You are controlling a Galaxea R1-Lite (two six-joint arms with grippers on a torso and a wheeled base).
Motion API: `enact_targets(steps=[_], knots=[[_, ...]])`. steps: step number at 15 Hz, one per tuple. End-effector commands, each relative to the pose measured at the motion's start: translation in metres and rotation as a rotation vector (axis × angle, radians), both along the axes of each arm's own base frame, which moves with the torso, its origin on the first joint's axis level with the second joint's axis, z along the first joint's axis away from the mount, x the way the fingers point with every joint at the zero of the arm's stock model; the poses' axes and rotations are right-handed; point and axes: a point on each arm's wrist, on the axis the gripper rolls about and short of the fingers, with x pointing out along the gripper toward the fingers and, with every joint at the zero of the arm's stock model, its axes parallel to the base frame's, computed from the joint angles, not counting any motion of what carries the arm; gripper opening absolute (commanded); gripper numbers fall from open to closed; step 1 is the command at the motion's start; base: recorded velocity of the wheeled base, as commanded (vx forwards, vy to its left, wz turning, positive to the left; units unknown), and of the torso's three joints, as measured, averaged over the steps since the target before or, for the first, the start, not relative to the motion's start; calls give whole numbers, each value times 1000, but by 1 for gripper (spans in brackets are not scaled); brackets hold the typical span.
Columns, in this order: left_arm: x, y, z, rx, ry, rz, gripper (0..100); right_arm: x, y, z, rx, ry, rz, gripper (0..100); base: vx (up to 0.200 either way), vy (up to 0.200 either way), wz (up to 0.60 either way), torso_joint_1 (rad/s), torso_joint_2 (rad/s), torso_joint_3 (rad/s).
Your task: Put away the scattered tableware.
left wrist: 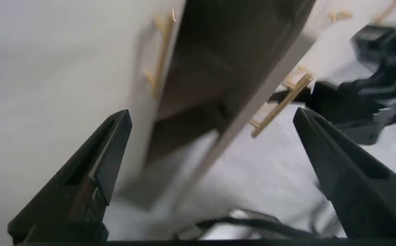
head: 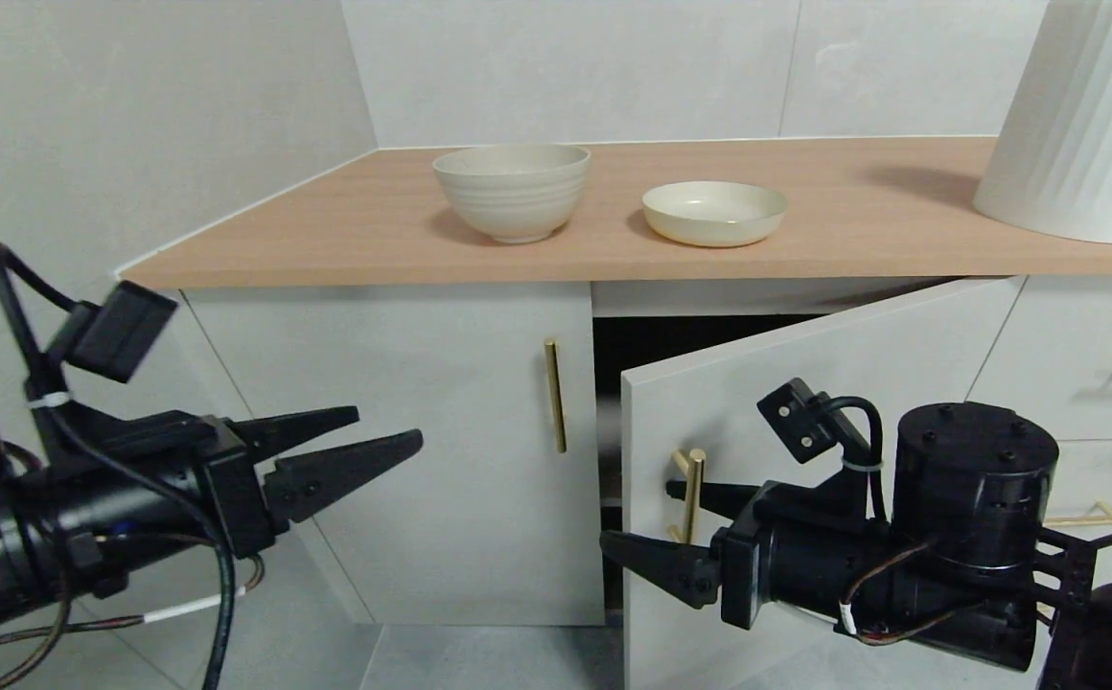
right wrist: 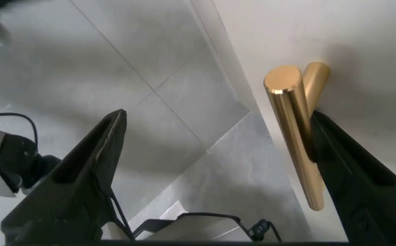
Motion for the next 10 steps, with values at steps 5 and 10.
enact_targets(steps=[5, 10], knots=[[10, -19, -25, 32, 104, -72, 100, 4, 8, -19, -30, -5, 8, 100, 0, 0, 0, 0, 0, 0], [10, -22, -26, 33, 113, -84, 100, 3, 6, -18, -10, -38, 9, 100, 0, 0, 0, 0, 0, 0]])
